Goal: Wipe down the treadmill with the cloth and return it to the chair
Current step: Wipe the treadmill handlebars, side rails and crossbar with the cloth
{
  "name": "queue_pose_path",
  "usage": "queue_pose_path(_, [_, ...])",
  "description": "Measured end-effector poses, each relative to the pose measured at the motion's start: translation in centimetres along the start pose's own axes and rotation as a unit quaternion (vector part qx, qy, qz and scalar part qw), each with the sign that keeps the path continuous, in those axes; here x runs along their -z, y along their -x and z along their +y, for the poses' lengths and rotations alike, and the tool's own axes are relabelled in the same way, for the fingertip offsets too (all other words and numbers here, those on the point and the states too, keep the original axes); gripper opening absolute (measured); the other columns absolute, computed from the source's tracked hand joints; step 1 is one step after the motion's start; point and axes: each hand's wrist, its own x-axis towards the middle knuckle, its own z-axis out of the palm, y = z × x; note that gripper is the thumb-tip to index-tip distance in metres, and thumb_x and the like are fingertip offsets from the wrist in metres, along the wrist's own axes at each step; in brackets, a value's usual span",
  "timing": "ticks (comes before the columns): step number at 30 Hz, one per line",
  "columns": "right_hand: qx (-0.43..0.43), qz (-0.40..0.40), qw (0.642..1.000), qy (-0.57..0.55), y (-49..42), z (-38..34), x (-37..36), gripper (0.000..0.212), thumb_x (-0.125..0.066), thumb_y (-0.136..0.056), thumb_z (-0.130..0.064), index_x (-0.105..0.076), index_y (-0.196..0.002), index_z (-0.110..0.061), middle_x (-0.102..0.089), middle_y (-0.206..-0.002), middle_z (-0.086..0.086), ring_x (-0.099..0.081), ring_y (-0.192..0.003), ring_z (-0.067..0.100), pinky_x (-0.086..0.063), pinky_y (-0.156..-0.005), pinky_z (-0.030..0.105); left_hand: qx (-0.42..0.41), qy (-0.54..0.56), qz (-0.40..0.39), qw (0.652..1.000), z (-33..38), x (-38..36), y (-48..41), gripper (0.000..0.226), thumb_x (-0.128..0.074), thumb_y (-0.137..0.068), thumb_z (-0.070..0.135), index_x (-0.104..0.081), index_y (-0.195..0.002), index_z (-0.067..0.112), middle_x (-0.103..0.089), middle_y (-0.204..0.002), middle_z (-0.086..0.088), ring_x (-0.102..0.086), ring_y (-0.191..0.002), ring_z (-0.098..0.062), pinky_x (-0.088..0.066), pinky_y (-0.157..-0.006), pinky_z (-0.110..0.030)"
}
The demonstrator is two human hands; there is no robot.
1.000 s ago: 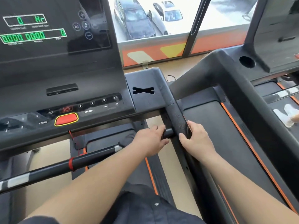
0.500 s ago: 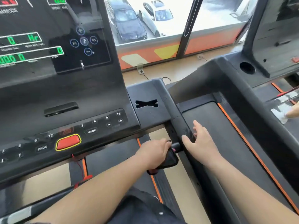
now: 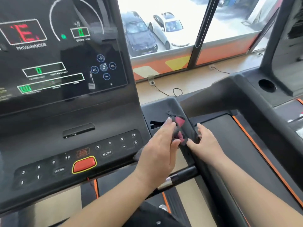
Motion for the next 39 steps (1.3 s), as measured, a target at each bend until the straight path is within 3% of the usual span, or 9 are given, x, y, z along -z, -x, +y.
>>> queue_pose_path(2, [0.001, -0.032, 0.999, 0.015, -0.9, 0.2, 0.4, 0.095, -0.072, -0.078, -0.040, -0.027, -0.159, -0.018, -0.038, -0.158, 0.007, -0.043, -0.142, 0.024, -0.039, -0.115, 0.046, -0.030, -0.144, -0.060, 0.987, -0.4, -2.1, -0.8, 0.058, -0.026, -0.111, 0.039, -0.047, -0.148, 0.000, -0.040, -0.159, -0.018, -0.028, -0.153, -0.031, -0.023, -0.126, -0.041])
queue_pose_path(6, [0.004, -0.070, 0.997, 0.038, -2.0, 1.1, 1.1, 0.086, -0.065, -0.074, -0.052, -0.043, -0.150, -0.019, -0.054, -0.148, 0.005, -0.051, -0.135, 0.020, -0.041, -0.113, 0.036, 0.104, -0.330, -0.333, 0.877, -2.8, -6.7, -0.5, 0.070, -0.017, -0.107, 0.053, -0.003, -0.164, 0.014, 0.012, -0.170, -0.013, 0.023, -0.154, -0.035, 0.008, -0.126, -0.052])
queue_pose_path(10, [0.003, -0.076, 0.997, 0.033, -2.2, 1.7, 2.0, 0.050, -0.068, -0.091, -0.029, -0.056, -0.137, -0.013, -0.064, -0.126, 0.003, -0.058, -0.125, 0.022, -0.039, -0.094, 0.022, 0.133, -0.351, -0.334, 0.865, -3.9, -8.1, -1.4, 0.077, -0.016, -0.103, 0.063, 0.010, -0.162, 0.021, 0.025, -0.167, -0.008, 0.030, -0.151, -0.032, 0.013, -0.124, -0.052])
queue_pose_path(14, [0.027, -0.076, 0.996, 0.045, -2.5, 1.1, 2.3, 0.063, -0.070, -0.089, -0.034, -0.049, -0.144, -0.010, -0.059, -0.140, 0.010, -0.055, -0.130, 0.024, -0.041, -0.105, 0.029, 0.168, -0.371, -0.319, 0.856, -5.9, -8.1, -5.3, 0.081, -0.010, -0.099, 0.069, 0.011, -0.162, 0.023, 0.028, -0.166, -0.008, 0.029, -0.152, -0.031, 0.011, -0.124, -0.052])
queue_pose_path(18, [0.049, -0.080, 0.994, 0.047, -3.3, 1.1, 2.3, 0.049, -0.066, -0.094, -0.029, -0.054, -0.136, -0.008, -0.061, -0.135, 0.011, -0.057, -0.126, 0.026, -0.041, -0.101, 0.030, 0.223, -0.398, -0.291, 0.841, -6.9, -8.7, -8.0, 0.080, -0.009, -0.101, 0.063, 0.011, -0.162, 0.015, 0.027, -0.166, -0.014, 0.027, -0.152, -0.034, 0.014, -0.123, -0.053])
queue_pose_path(27, [0.036, -0.090, 0.995, 0.036, -4.9, 0.4, 2.0, 0.059, -0.060, -0.095, -0.034, -0.047, -0.147, -0.010, -0.055, -0.146, 0.008, -0.051, -0.135, 0.022, -0.037, -0.107, 0.028, 0.195, -0.358, -0.317, 0.857, -6.4, -8.3, -6.2, 0.076, -0.011, -0.103, 0.058, 0.012, -0.162, 0.016, 0.029, -0.165, -0.014, 0.030, -0.152, -0.030, 0.016, -0.123, -0.050])
queue_pose_path(31, [0.032, -0.088, 0.994, 0.062, -5.6, 0.3, 1.1, 0.051, -0.063, -0.090, -0.047, -0.057, -0.127, -0.013, -0.062, -0.124, 0.003, -0.058, -0.114, 0.020, -0.045, -0.096, 0.032, 0.252, -0.405, -0.299, 0.827, -9.6, -8.4, -11.1, 0.076, -0.007, -0.104, 0.056, 0.016, -0.160, 0.010, 0.030, -0.163, -0.021, 0.029, -0.151, -0.038, 0.014, -0.122, -0.055])
queue_pose_path(34, [0.022, -0.085, 0.992, 0.091, -6.1, -0.1, 0.9, 0.045, -0.064, -0.073, -0.057, -0.059, -0.096, -0.018, -0.063, -0.100, -0.001, -0.061, -0.090, 0.018, -0.054, -0.082, 0.037, 0.227, -0.386, -0.299, 0.843, -7.2, -9.0, -7.4, 0.077, -0.009, -0.104, 0.055, 0.018, -0.159, 0.008, 0.032, -0.162, -0.022, 0.031, -0.150, -0.037, 0.015, -0.122, -0.054])
queue_pose_path(39, [0.018, -0.092, 0.987, 0.130, -6.6, -0.9, 1.3, 0.051, -0.071, -0.069, -0.057, -0.061, -0.102, -0.019, -0.063, -0.105, 0.002, -0.063, -0.095, 0.024, -0.055, -0.085, 0.041, 0.163, -0.370, -0.328, 0.854, -8.0, -7.6, -7.3, 0.075, -0.010, -0.103, 0.059, 0.015, -0.161, 0.018, 0.028, -0.165, -0.016, 0.028, -0.152, -0.032, 0.013, -0.124, -0.051])
